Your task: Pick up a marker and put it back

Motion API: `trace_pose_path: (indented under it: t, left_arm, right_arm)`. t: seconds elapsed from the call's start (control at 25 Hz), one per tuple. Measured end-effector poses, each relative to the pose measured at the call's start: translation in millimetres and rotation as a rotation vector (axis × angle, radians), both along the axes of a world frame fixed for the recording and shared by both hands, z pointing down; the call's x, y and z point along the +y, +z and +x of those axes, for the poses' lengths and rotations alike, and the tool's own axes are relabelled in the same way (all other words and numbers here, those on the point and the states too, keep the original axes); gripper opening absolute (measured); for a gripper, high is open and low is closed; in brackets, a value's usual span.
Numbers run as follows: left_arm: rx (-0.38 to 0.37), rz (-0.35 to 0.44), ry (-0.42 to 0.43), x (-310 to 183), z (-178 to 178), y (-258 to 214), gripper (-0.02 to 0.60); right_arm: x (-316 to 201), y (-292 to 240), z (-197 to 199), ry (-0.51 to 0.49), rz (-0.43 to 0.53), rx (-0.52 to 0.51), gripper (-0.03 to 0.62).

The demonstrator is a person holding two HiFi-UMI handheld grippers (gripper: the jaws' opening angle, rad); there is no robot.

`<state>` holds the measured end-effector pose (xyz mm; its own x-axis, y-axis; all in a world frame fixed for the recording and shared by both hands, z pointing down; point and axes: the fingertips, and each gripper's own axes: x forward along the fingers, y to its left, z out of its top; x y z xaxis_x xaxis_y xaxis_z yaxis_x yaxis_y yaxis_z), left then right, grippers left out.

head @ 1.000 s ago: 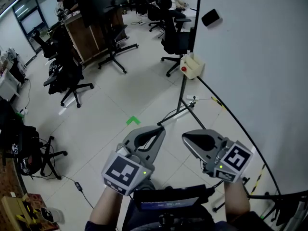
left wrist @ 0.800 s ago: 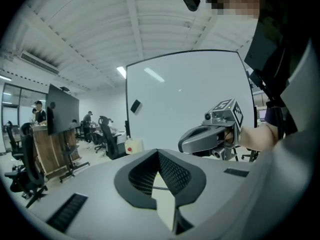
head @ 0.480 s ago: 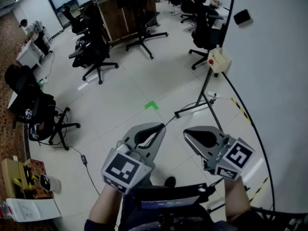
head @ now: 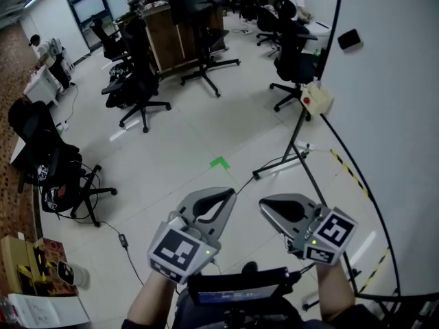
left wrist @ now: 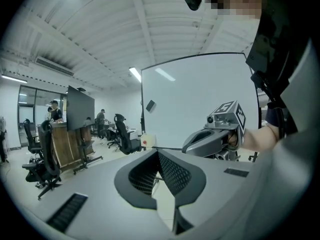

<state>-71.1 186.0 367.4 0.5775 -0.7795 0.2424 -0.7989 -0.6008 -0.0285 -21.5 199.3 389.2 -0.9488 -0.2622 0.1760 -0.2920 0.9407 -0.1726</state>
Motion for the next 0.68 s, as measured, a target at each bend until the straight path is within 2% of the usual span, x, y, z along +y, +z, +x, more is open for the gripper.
trace_pose_path:
  t: [0.2,0.48,0.68]
  left_arm:
    - [0.034,0.029,0.033,22.1,-65.2,-0.8,0.0]
    - [0.117,0.019,0.059,68.8,-163.1,-4.7,0.0]
    - [0.131,0.016,0.073,103.0,-214.3,-0.1,0.0]
  right_arm:
    - [23.7,-1.5,-66.4,0.03,0.031,0.027,0.012]
    - [76.7,-5.2,-169.5,0.064,0.057,0.065,0.012]
    - [110.4,-5.2,-229.8,0.052,0.063,0.082,0.012]
